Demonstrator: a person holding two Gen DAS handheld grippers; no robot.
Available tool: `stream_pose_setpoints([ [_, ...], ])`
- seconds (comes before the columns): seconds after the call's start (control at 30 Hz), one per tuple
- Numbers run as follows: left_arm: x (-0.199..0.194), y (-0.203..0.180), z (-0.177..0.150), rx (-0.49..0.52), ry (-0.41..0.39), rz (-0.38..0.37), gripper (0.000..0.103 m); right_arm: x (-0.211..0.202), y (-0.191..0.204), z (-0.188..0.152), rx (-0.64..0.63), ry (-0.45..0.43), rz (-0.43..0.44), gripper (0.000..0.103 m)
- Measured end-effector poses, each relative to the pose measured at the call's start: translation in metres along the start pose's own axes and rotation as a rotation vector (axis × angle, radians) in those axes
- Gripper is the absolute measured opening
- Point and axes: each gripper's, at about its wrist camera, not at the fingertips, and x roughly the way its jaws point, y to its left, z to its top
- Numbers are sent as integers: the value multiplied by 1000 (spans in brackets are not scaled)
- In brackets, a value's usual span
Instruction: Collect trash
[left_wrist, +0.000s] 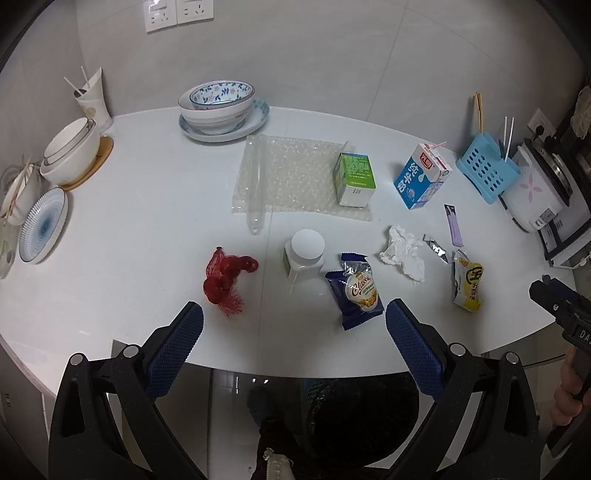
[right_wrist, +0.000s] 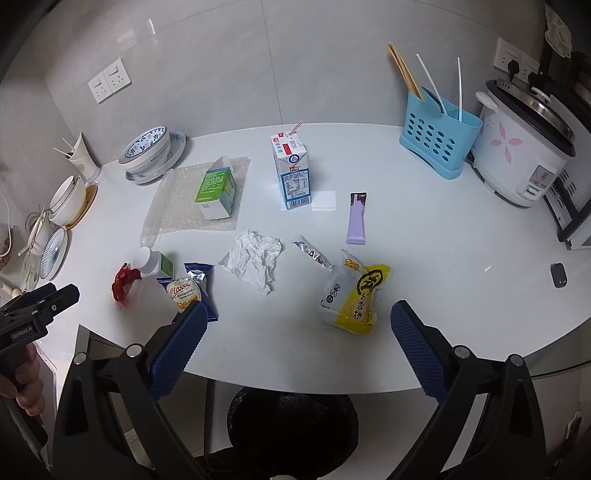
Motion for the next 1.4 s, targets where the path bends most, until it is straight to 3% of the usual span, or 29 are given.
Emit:
stream_pose_setpoints([
  [1.4, 0, 7, -2, -18, 22, -2, 97, 2, -1, 0, 1, 11, 11, 95],
])
